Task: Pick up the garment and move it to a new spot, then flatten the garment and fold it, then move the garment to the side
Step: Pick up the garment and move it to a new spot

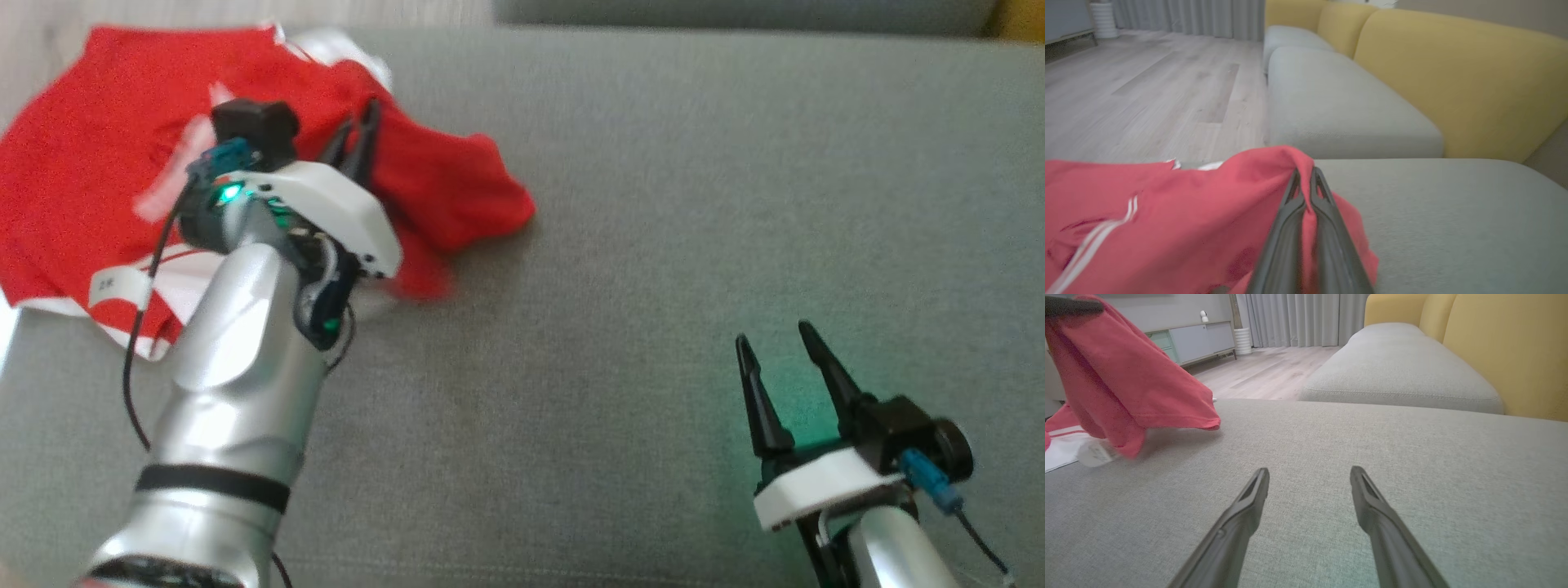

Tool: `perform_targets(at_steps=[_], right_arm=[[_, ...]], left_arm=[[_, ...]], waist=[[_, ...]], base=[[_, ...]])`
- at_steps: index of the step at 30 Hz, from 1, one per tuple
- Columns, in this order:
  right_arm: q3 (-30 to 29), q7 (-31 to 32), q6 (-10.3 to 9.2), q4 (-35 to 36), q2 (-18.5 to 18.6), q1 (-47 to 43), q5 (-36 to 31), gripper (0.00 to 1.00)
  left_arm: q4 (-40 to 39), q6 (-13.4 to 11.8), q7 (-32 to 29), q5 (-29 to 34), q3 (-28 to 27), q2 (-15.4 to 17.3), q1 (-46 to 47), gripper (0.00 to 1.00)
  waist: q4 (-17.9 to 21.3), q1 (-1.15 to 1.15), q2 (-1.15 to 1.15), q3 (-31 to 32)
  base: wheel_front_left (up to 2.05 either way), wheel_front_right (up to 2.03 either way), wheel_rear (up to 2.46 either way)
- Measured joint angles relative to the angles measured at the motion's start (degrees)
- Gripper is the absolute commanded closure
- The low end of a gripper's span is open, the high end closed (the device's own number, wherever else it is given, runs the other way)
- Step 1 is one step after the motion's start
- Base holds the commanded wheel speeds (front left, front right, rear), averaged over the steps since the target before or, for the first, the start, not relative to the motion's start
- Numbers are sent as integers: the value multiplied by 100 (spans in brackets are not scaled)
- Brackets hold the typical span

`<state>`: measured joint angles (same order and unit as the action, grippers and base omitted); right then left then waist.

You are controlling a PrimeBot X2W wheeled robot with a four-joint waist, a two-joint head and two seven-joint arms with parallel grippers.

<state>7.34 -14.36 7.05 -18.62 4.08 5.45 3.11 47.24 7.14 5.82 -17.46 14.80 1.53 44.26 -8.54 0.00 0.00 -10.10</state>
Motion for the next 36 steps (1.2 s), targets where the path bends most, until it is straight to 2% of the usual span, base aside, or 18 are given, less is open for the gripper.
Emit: perform_targets(at_steps=[6,11,12,15,18,22,25,28,33,36], right_arm=[[10,-1,0,-5,-66,-194,60,0],[45,0,0,3,-110,-286,94,0],[92,-1,0,19,-114,-275,99,0],[209,-1,0,42,-123,-261,227,0],[349,-1,0,75,-129,-242,360,0],[481,-1,0,135,-131,-197,488,0],[548,0,0,202,-132,-122,559,0],[558,-1,0,263,-131,-105,600,0],[654,-1,0,324,-131,-103,702,0],[668,-1,0,356,-132,-93,709,0]], left_arm=[[-2151,0,-896,-645,481,145,-713,100],[-4145,-3,-1831,-1178,601,372,-1375,100],[-4815,-13,-2162,-1414,678,366,-1528,100],[-5486,-99,-2602,-1675,723,358,-1585,100],[-5818,-208,-2861,-1845,722,346,-1582,100],[-5843,-368,-3023,-1952,670,334,-1529,100],[-5453,-464,-3052,-1957,610,347,-1382,100],[-4681,-536,-2964,-2015,416,338,-1308,100],[-2914,-572,-2148,-1581,186,527,-1291,100],[-2020,-504,-1552,-1408,152,552,-1205,100]], waist=[[119,0,0,502],[456,0,0,668],[626,0,0,697],[921,0,0,709],[1271,0,0,697],[1793,0,0,657],[2202,0,0,604],[2585,0,0,527],[3104,0,0,362],[3297,0,0,245]], base=[[0,0,0],[0,0,0],[0,0,0],[0,0,0],[0,0,0],[0,0,0],[0,0,0],[0,0,0],[0,0,0],[0,0,0]])
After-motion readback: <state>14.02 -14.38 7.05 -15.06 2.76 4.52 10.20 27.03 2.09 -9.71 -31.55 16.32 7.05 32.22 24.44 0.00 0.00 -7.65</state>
